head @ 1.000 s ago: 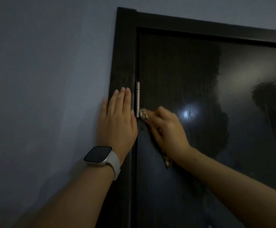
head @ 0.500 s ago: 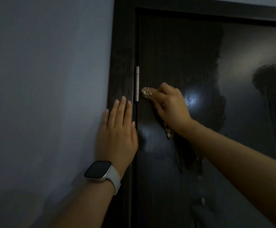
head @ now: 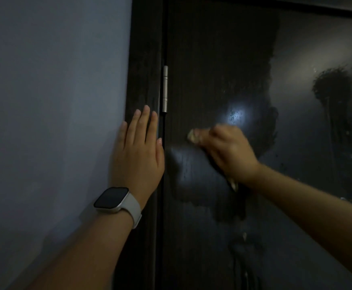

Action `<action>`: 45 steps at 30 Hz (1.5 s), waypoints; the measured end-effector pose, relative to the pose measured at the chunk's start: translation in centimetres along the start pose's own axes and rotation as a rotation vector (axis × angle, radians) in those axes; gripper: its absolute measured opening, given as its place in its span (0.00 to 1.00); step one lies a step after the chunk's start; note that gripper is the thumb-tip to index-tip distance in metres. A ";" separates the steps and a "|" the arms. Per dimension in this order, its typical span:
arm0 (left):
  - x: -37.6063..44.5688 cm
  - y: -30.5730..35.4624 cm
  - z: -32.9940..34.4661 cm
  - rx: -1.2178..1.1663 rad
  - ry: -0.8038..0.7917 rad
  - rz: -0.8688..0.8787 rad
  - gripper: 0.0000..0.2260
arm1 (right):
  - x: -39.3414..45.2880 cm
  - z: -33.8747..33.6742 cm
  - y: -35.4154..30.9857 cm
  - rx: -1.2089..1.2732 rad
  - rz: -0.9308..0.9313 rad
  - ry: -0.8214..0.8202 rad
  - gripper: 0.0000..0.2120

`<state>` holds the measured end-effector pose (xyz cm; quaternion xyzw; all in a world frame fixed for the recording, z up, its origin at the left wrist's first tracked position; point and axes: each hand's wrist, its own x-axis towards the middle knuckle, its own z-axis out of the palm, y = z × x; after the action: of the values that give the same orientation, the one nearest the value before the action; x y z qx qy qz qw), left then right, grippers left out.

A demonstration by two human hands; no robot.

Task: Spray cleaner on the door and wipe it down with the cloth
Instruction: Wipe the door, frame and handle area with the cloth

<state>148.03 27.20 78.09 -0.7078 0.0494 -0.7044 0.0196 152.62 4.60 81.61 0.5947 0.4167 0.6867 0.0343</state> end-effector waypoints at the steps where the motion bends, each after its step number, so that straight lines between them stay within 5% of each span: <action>1: 0.0 0.0 0.0 -0.003 0.001 0.002 0.24 | 1.6 -0.3 1.3 -0.030 0.075 0.036 0.12; 6: 0.0 0.1 -0.1 -0.015 -0.001 0.006 0.24 | 2.8 -0.6 1.3 -0.026 0.265 0.094 0.15; 12: -0.2 0.3 0.2 -0.013 -0.013 -0.009 0.24 | -9.3 -1.9 -5.2 0.138 0.017 -0.190 0.18; 15: -0.8 0.7 -0.1 -0.019 -0.025 -0.023 0.25 | -9.4 -2.8 -3.0 0.118 -0.131 -0.245 0.16; 19: -3.3 2.2 -0.3 -0.034 -0.098 0.134 0.24 | -4.3 -3.8 4.3 0.030 0.176 0.036 0.12; 22: -5.8 3.3 0.0 0.023 -0.166 0.218 0.24 | -2.8 -4.4 5.9 -0.015 0.390 0.095 0.10; 26: -7.1 4.2 0.0 0.017 -0.170 0.156 0.23 | -7.6 -4.2 1.2 0.133 0.378 0.096 0.13; 34: -9.8 6.2 0.0 0.049 -0.281 0.288 0.23 | -17.3 -6.1 -4.2 0.251 0.233 -0.217 0.16; 40: -9.7 6.1 0.0 0.102 -0.301 0.280 0.24 | -9.0 -5.9 1.0 0.246 0.608 0.027 0.07; 45: -9.8 6.0 0.3 0.112 -0.286 0.292 0.26 | -14.5 -5.4 -4.4 0.391 0.629 -0.020 0.09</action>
<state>148.01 22.16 67.79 -0.7838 0.1087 -0.5880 0.1677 150.35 -3.28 67.74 0.6959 0.3362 0.5652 -0.2886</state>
